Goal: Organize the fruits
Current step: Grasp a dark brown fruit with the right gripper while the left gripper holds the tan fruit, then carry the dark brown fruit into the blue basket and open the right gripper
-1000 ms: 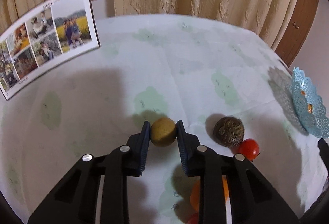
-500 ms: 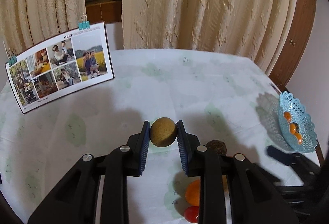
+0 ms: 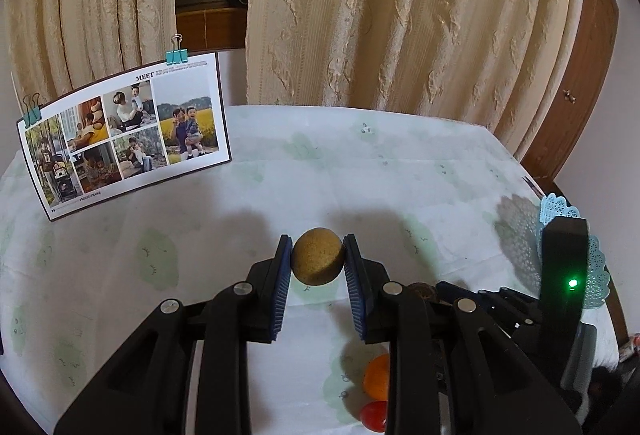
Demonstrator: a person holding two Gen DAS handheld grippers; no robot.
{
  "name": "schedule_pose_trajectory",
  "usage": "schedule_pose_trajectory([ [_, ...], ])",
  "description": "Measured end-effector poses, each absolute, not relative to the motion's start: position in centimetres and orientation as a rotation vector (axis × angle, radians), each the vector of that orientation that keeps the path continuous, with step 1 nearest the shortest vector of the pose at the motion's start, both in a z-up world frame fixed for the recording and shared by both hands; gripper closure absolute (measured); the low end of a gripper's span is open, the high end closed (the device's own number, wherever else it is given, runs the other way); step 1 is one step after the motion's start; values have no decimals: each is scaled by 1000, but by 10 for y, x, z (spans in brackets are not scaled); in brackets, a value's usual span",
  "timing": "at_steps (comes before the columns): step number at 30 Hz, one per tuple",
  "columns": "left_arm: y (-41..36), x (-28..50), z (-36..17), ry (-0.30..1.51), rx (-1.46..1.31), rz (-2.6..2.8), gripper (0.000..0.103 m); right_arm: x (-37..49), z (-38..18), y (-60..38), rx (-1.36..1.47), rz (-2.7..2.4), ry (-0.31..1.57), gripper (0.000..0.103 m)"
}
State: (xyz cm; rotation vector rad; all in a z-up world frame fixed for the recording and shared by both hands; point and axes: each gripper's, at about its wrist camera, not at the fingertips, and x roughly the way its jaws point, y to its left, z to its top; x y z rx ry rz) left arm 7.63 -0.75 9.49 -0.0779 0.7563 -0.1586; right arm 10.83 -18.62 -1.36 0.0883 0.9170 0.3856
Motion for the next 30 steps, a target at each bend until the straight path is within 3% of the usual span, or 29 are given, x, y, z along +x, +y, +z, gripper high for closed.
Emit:
schedule_pose_trajectory([
  [4,-9,78,91,766,-75,-157,77,106,-14,-184,56,368,910,59],
  [30,-32,68,90,767,-36,-219,77,59,39,-329,346,133,696,59],
])
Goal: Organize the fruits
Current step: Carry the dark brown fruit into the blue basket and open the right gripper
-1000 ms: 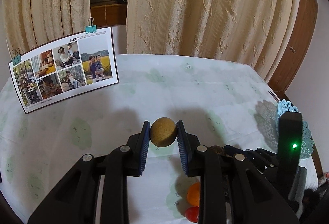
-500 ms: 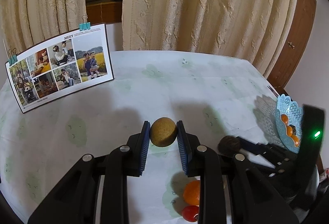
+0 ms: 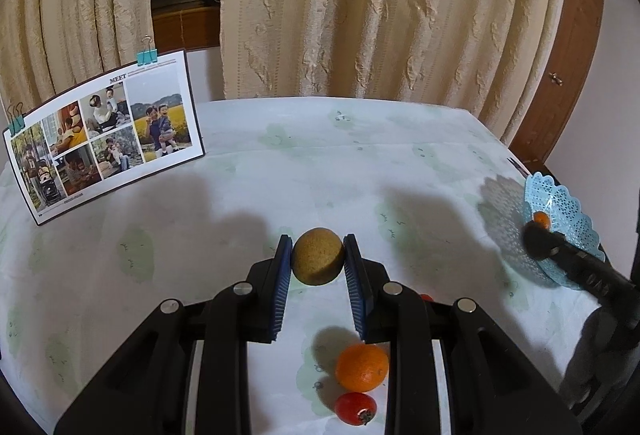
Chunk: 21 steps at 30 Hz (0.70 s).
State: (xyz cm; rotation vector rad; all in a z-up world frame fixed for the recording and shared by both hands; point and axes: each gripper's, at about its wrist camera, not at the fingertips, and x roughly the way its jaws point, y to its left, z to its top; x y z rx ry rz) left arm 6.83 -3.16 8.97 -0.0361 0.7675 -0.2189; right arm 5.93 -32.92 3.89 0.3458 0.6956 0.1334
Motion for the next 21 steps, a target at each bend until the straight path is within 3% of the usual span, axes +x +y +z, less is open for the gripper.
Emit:
schedule_pose_trajectory([
  [21,-53,55,91,767,-8,-272,77,-2,23,-461,500,-188,625,59],
])
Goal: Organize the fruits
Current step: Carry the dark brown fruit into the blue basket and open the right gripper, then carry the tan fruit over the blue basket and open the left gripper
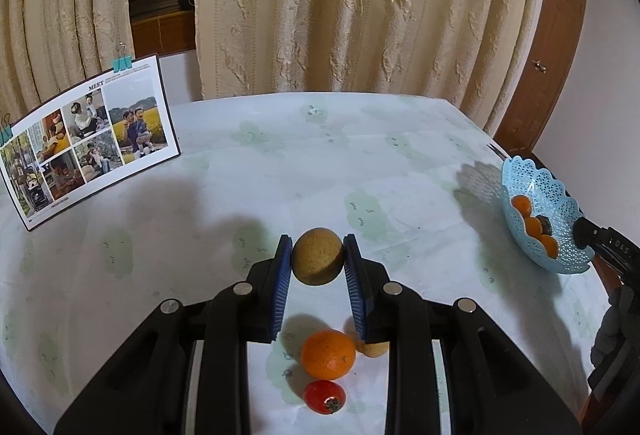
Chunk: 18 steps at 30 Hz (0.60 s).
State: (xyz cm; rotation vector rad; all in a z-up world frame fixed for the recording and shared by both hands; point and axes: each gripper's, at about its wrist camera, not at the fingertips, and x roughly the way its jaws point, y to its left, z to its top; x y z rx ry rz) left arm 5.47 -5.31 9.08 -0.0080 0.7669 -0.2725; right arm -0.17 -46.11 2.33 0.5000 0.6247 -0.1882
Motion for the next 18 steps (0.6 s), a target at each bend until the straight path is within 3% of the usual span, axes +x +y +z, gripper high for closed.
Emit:
schedule_pose_trajectory([
  [12,-73,44,97,754,13,-312,77,-29,25,-470,500,-287,519,55],
  [14,-80,42,98,753,22,-321,77,-34,22,-470,490,-317,498,46],
  [18,-99,39,101,751,44,-350,77,-49,16,-475,489,-383,441,45],
])
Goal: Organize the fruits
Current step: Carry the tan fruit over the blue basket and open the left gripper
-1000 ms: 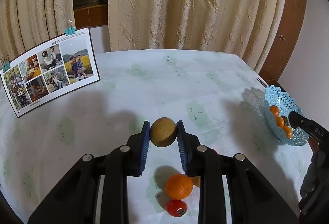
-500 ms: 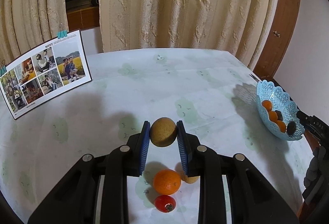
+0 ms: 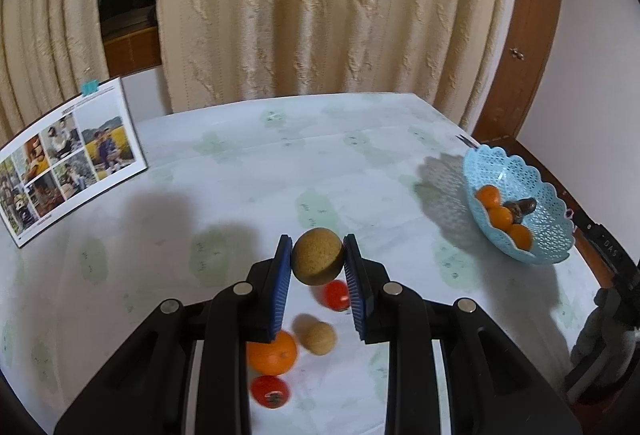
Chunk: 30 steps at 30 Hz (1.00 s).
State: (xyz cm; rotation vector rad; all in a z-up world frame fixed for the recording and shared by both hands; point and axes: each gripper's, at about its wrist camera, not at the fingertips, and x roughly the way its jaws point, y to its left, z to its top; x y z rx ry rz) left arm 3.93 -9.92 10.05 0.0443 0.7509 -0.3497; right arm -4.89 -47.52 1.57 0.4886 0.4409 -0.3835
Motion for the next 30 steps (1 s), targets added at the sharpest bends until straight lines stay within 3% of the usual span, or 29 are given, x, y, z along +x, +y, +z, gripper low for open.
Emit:
schedule_pose_trajectory([
  [10,-166,30,106,755,106,-484,77,-71,4,-487,529,-478,352,44],
  [14,-201,27,107,758,133,-555,77,-75,2,-489,552,-479,334,37],
  [30,-319,24,89,804,176,-784,77,-85,-7,-501,657,-511,319,37],
])
